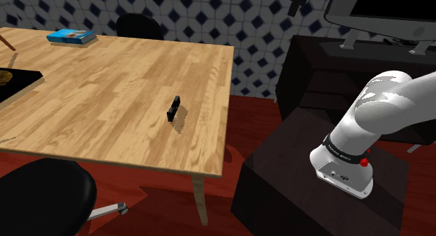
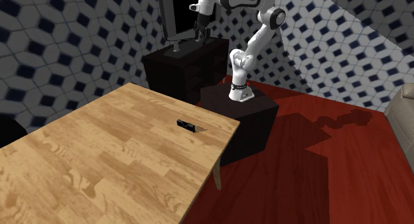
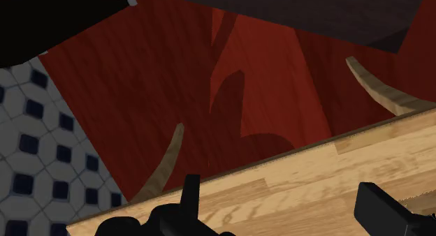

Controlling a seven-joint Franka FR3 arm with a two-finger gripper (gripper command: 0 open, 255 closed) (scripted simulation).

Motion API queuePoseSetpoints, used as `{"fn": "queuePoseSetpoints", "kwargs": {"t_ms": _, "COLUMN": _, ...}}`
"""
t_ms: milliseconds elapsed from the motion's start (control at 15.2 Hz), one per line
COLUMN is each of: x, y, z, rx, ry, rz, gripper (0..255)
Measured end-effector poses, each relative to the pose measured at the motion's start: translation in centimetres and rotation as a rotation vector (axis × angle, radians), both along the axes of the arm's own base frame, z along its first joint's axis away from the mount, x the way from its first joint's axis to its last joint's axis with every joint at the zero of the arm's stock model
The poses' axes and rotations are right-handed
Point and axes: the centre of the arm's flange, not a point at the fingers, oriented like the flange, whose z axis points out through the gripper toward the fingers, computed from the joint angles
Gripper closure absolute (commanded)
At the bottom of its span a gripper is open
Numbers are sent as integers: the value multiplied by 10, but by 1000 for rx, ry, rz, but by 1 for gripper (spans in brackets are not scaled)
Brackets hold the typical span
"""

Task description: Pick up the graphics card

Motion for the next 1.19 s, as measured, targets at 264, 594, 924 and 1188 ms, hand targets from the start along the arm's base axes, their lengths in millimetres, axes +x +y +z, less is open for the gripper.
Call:
{"fn": "queuePoseSetpoints", "kwargs": {"t_ms": 264, "x": 5, "y": 20, "z": -17, "rx": 9, "ry": 8, "rz": -56, "gripper": 0}}
{"fn": "queuePoseSetpoints", "kwargs": {"t_ms": 594, "x": 21, "y": 74, "z": -51, "rx": 32, "ry": 25, "rz": -190, "gripper": 0}}
{"fn": "queuePoseSetpoints", "kwargs": {"t_ms": 924, "x": 44, "y": 123, "z": -93, "rx": 55, "ry": 43, "rz": -330, "gripper": 0}}
{"fn": "queuePoseSetpoints", "kwargs": {"t_ms": 1188, "x": 63, "y": 160, "z": -120, "rx": 74, "ry": 57, "rz": -441, "gripper": 0}}
